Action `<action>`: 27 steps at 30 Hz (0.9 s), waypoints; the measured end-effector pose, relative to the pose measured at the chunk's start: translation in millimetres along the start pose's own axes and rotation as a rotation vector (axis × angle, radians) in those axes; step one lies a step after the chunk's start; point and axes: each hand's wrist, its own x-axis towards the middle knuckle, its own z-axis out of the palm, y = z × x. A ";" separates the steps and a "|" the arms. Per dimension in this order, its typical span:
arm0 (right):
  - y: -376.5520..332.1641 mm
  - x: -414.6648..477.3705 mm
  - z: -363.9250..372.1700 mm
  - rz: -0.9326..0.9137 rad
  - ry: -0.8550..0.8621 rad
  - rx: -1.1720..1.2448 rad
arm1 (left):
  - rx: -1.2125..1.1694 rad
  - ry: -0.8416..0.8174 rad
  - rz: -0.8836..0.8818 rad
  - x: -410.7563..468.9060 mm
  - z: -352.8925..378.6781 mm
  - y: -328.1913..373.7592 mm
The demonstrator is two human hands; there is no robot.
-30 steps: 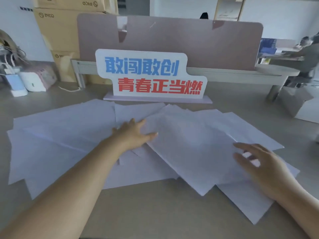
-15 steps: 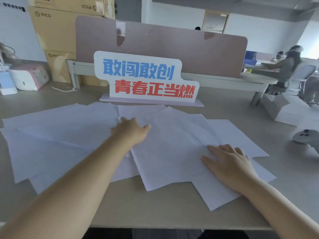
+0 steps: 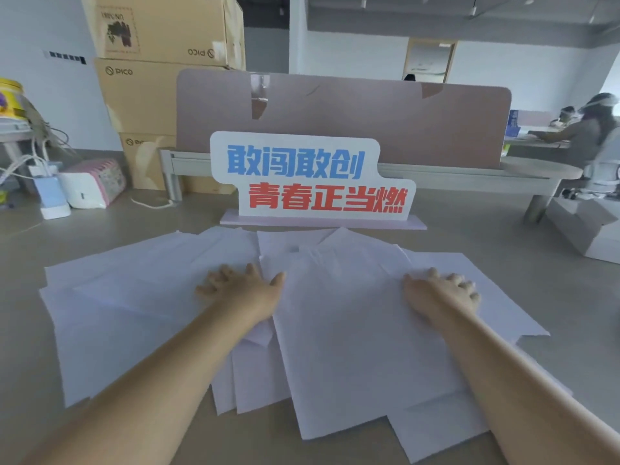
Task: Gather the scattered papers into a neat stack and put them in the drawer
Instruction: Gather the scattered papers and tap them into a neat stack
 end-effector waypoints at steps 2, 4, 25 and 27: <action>-8.4 -2.7 2.0 -0.172 0.000 0.056 | -0.047 0.050 0.032 4.9 4.8 0.9; -13.0 -10.2 -0.7 -0.321 -0.045 0.280 | -0.111 0.088 0.105 9.1 3.8 0.2; 5.0 -5.6 -27.6 -0.043 -0.195 1.232 | -0.378 0.162 0.209 3.5 -9.7 -8.5; 5.5 -5.5 -32.8 0.068 -0.258 1.356 | -0.062 0.140 0.142 8.8 -8.1 -14.1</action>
